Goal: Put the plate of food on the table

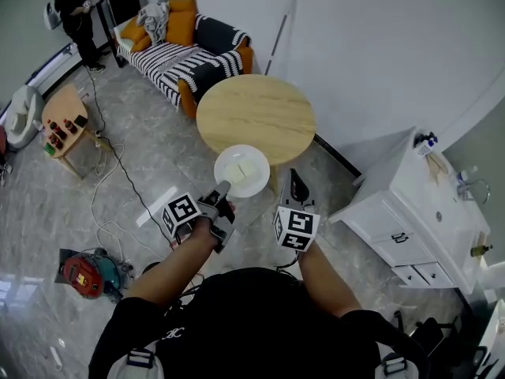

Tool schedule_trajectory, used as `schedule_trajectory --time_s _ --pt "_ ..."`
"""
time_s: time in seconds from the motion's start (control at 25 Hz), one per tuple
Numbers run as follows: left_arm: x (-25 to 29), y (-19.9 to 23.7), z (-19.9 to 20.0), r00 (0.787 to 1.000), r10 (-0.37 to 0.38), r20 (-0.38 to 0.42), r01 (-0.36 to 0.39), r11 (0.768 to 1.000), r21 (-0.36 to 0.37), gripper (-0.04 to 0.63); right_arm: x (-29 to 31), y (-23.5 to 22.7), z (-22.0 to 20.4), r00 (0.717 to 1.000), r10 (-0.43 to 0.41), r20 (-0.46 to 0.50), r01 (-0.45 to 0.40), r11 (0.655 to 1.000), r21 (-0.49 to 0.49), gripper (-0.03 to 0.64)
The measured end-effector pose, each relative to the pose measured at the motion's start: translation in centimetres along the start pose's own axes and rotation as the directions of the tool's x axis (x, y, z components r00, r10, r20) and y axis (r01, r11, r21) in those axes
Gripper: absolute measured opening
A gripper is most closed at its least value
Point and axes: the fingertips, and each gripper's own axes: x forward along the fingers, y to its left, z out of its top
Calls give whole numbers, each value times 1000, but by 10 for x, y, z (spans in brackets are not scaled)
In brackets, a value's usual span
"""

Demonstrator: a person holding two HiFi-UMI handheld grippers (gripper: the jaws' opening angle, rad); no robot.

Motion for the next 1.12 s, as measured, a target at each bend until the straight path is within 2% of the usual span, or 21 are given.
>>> schedule_trajectory --time_s 0.52,0.88,1.12 --pt "-20 25 44 998 22 -59 -22 1000 -10 19 9 49 -11 998 -57 -19 57 998 -6 8" --pt "-17 24 51 996 8 -86 -9 1000 -13 20 9 47 -14 995 -90 -33 91 996 21 8" --pt "-3 27 59 996 21 -91 -21 1000 7 20 28 45 -15 996 -83 -20 83 996 26 8"
